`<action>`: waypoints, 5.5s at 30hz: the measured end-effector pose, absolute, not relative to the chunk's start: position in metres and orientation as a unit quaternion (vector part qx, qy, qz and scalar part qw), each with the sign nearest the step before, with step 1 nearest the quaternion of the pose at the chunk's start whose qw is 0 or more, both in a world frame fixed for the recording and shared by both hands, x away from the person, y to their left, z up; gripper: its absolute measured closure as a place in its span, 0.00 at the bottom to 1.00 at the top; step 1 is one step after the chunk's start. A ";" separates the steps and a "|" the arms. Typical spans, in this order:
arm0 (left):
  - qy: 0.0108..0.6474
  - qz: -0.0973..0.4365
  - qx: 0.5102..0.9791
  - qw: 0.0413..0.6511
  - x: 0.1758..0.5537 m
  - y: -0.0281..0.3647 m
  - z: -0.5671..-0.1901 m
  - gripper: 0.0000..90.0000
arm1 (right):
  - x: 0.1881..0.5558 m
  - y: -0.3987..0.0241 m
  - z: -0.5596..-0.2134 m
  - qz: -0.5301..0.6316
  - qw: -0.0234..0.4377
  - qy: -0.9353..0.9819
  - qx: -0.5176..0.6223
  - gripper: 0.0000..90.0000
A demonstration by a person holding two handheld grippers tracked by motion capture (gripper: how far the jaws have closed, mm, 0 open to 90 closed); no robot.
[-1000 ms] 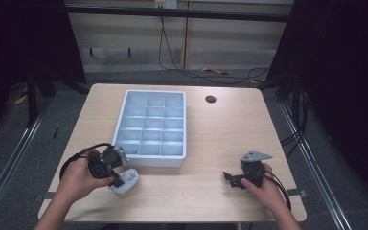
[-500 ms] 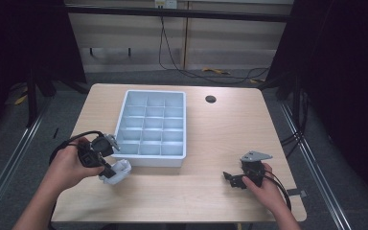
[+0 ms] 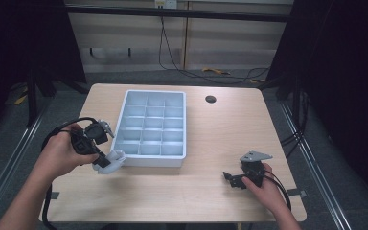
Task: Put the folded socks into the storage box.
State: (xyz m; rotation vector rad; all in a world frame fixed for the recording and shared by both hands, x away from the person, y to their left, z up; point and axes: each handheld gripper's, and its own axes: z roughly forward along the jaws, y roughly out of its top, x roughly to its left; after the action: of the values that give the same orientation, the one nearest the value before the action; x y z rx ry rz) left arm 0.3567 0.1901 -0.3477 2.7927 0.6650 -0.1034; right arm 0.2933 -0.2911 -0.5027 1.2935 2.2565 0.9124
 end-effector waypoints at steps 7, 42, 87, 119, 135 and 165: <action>0.232 -0.033 0.962 0.139 0.365 0.188 -0.336 0.89 | 0.293 -0.291 -0.503 0.325 0.191 0.804 0.461 0.09; 0.228 -0.017 0.965 0.127 0.409 0.169 -0.322 0.89 | 0.293 -0.291 -0.503 0.325 0.191 0.803 0.461 0.09; 0.207 -0.047 0.975 0.072 0.429 0.130 -0.367 0.88 | 0.294 -0.290 -0.503 0.326 0.191 0.806 0.456 0.09; 0.241 -0.066 0.965 0.074 0.434 0.137 -0.387 0.84 | 0.294 -0.290 -0.503 0.327 0.191 0.806 0.455 0.09; 0.253 -0.042 0.960 0.113 0.432 0.135 -0.361 0.58 | 0.295 -0.290 -0.503 0.326 0.192 0.807 0.453 0.09; 0.259 -0.032 0.959 0.107 0.442 0.124 -0.353 0.73 | 0.295 -0.289 -0.503 0.328 0.191 0.807 0.452 0.09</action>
State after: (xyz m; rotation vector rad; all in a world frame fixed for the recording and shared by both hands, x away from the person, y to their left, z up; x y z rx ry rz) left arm 0.4420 0.1236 -0.3534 2.8241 0.7623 -0.0949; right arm 0.2949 -0.2894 -0.5031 1.2697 2.2666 0.9208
